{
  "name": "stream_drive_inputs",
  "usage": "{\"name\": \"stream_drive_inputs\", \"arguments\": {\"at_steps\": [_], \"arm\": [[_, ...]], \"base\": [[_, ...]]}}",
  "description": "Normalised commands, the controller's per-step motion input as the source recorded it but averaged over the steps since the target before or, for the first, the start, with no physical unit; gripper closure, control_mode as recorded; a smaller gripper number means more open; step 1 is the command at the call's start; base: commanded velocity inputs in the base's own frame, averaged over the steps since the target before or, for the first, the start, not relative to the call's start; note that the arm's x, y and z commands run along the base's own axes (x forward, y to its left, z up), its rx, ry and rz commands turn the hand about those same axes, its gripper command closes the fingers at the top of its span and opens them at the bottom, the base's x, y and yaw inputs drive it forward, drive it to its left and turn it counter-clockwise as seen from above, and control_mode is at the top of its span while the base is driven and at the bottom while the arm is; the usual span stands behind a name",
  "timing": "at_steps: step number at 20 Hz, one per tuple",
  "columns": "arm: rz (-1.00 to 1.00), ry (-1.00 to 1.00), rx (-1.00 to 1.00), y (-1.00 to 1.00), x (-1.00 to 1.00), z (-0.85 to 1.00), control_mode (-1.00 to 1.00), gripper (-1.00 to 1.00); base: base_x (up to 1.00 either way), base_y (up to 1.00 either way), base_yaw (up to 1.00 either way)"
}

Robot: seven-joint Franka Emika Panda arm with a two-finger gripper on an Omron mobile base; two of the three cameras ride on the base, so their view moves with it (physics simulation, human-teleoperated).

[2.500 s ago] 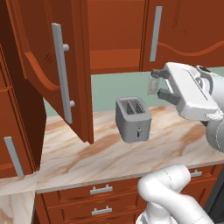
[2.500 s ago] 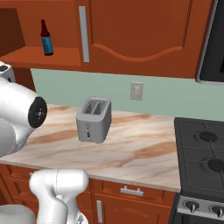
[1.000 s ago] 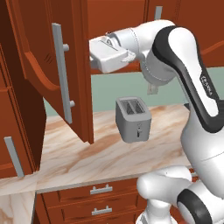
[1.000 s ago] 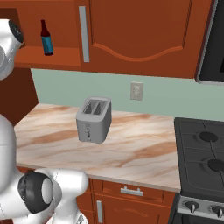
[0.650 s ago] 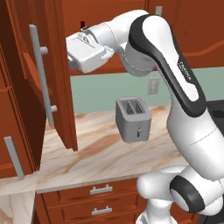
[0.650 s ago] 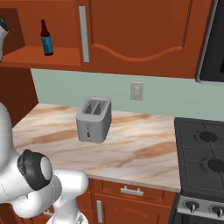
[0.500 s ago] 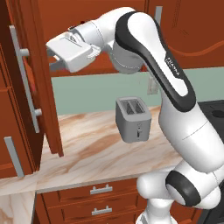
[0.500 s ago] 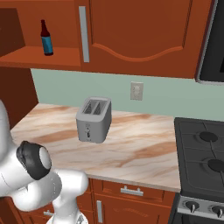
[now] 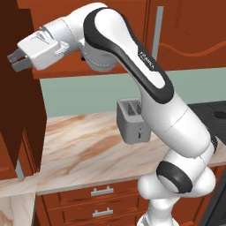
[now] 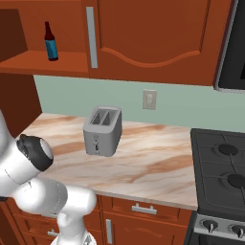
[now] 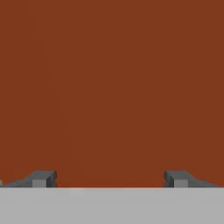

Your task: Get the candle and the beer from the cabinet and move them to the dining counter.

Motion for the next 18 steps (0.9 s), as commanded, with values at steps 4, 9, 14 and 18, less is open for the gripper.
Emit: {"name": "stream_drive_inputs", "arguments": {"at_steps": [4, 9, 14, 18], "arm": [[-0.01, 0.00, 0.00, 0.13, 0.00, 0.00, -1.00, -1.00], [0.00, -0.06, -0.01, 0.02, 0.00, 0.00, -1.00, -1.00], [-0.12, -0.11, -0.03, -0.42, -0.04, 0.01, -1.00, -1.00], [-0.24, -0.02, 0.00, -0.88, -0.06, 0.07, -1.00, -1.00]], "base": [[0.00, 0.00, 0.00], [0.00, 0.00, 0.00], [0.00, 0.00, 0.00], [0.00, 0.00, 0.00]]}}
